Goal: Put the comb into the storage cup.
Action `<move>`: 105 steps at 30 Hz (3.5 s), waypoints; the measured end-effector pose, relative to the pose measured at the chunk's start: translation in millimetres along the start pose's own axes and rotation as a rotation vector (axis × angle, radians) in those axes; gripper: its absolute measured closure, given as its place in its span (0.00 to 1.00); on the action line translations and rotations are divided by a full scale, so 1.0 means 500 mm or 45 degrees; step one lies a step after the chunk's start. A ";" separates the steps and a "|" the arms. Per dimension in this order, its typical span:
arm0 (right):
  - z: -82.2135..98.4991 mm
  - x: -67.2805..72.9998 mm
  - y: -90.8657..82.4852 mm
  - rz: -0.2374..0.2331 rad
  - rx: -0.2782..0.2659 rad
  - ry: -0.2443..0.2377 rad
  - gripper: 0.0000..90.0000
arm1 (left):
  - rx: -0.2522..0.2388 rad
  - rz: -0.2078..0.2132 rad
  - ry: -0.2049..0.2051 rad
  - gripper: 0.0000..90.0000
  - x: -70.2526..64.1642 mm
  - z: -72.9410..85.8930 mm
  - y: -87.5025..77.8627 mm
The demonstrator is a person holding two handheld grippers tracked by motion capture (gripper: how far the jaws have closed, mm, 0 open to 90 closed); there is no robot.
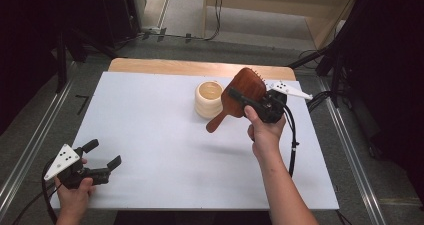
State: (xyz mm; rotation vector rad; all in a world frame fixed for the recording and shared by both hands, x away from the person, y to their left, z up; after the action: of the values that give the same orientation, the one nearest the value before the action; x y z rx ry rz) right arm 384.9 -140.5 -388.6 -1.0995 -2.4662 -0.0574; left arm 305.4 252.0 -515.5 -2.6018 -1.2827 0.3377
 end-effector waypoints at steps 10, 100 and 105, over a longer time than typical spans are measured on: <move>-0.027 -0.017 0.003 0.018 -0.020 -0.001 0.56 | -0.001 -0.003 0.004 0.00 0.000 0.000 0.001; -0.082 -0.129 0.143 0.167 -0.080 0.022 0.56 | -0.011 0.017 0.018 0.00 -0.005 -0.001 0.003; -0.068 -0.131 0.157 0.182 -0.063 0.010 0.56 | -0.013 0.021 0.014 0.00 -0.005 -0.001 0.002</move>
State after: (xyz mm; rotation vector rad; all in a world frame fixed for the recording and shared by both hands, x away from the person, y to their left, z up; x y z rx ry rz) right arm 492.6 -139.7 -395.1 -1.2913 -2.3835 -0.0790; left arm 304.7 249.5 -514.8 -2.6206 -1.2636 0.3204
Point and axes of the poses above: each handheld gripper's, and its own axes: y roughly forward along the jaws, z roughly out of its underside, x roughly to its left, the point moved 9 cm from there along y, roughly forward along the jaws
